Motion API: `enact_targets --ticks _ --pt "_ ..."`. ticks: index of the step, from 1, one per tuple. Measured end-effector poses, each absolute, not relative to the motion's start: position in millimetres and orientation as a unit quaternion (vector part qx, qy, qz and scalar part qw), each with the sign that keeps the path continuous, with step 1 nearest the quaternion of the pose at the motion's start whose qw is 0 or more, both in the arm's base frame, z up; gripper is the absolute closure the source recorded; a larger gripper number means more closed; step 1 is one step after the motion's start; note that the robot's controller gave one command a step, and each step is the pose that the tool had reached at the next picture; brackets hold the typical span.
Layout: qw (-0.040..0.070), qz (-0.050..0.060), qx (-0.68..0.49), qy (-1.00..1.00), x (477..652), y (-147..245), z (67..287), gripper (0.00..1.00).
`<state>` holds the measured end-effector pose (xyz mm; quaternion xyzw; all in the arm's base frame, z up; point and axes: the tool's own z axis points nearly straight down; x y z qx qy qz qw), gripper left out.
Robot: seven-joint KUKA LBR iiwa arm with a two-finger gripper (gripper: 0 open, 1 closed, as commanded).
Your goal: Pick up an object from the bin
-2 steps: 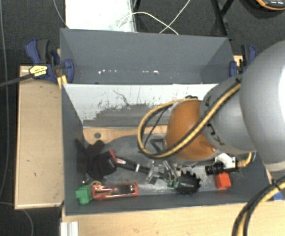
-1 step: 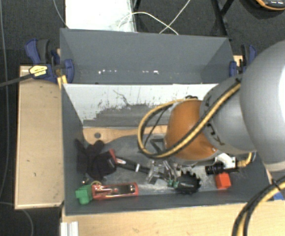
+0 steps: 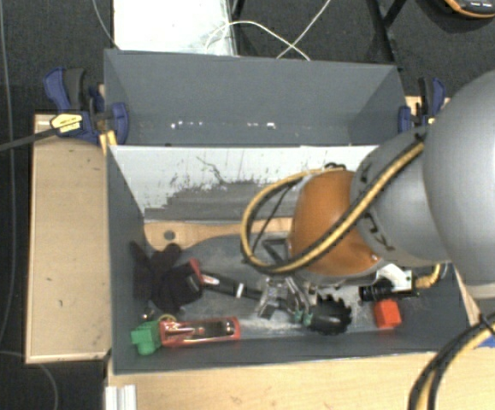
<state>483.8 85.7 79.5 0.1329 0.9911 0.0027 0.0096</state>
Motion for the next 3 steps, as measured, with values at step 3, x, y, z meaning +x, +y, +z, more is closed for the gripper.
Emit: enact_targets --ticks 3 --pt "0.010 0.003 0.130 0.991 483.8 85 161 1.00"
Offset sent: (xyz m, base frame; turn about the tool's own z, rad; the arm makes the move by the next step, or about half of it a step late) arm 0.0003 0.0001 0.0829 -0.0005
